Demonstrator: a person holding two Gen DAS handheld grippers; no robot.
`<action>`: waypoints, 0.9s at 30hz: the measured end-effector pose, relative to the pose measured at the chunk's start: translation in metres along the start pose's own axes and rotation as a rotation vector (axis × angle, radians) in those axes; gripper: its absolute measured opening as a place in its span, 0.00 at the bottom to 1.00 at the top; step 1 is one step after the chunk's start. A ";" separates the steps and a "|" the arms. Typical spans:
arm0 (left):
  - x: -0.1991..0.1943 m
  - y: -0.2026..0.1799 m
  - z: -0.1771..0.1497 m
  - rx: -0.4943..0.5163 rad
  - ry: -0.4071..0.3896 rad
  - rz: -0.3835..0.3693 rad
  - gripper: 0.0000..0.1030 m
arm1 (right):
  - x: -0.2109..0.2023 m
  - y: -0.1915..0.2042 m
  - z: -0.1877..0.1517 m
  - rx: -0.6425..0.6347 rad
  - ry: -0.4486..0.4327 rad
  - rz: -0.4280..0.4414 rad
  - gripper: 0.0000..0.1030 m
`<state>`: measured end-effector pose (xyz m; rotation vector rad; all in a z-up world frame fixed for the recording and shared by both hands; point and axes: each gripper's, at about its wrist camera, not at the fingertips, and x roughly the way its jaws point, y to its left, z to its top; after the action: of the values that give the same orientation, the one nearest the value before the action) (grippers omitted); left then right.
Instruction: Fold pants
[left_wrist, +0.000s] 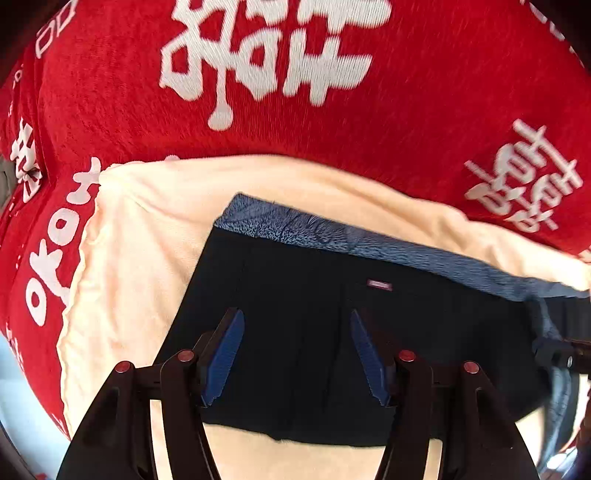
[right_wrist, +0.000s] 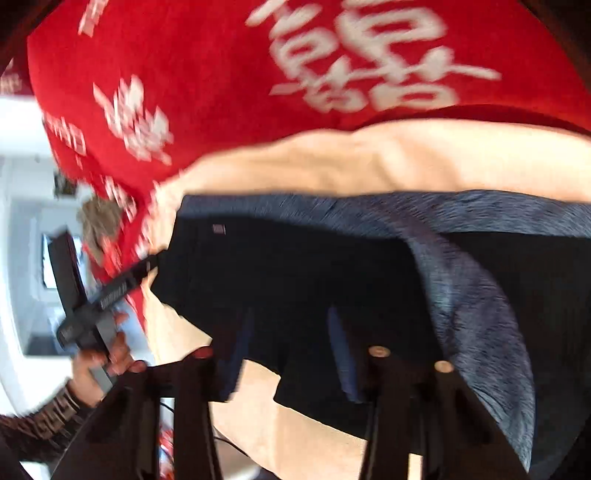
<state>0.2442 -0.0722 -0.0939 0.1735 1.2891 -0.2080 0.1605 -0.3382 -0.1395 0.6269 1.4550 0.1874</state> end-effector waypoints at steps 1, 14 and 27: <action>0.010 0.000 0.003 -0.005 0.005 0.008 0.59 | 0.014 0.007 0.005 -0.048 0.018 -0.037 0.42; 0.033 0.006 -0.001 -0.016 0.044 0.145 0.79 | 0.015 -0.028 0.065 0.018 -0.147 -0.160 0.38; -0.029 -0.142 -0.098 0.234 0.151 -0.088 0.79 | -0.091 -0.083 -0.105 0.210 -0.157 -0.078 0.59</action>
<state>0.1097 -0.1838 -0.0938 0.3380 1.4224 -0.4281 0.0273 -0.4215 -0.1013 0.7371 1.3542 -0.0752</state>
